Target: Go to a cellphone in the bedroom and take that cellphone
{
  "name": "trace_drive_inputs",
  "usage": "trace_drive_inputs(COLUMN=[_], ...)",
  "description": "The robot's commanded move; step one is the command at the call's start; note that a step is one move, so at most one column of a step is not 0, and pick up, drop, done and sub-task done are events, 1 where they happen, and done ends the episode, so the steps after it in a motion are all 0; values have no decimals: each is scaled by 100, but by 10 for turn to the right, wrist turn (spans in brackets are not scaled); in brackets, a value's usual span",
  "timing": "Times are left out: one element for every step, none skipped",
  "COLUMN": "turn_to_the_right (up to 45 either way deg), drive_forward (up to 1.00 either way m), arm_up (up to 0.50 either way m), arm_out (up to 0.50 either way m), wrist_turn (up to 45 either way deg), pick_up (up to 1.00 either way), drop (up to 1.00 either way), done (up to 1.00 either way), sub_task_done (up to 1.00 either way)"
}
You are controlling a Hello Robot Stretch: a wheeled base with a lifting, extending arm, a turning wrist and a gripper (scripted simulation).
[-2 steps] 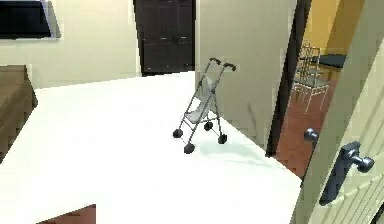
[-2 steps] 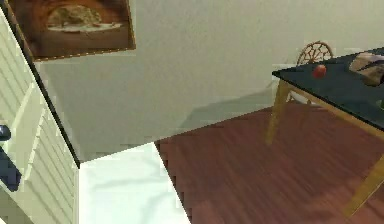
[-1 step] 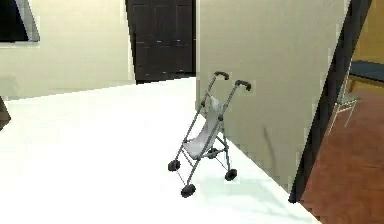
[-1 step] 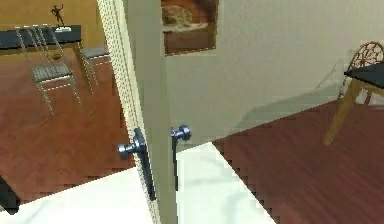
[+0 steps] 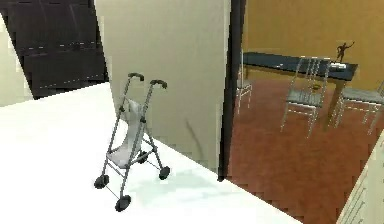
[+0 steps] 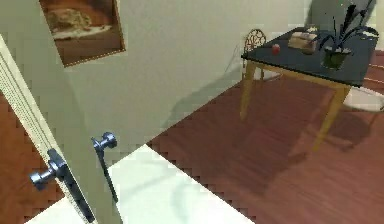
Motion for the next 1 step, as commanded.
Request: trace_drive_inputs(turn_to_the_right=[0], drive_forward=[45], arm_up=[0], arm_out=[0], wrist_turn=[0], pick_up=[0], drop=[0], done=[0], sub_task_done=[0])
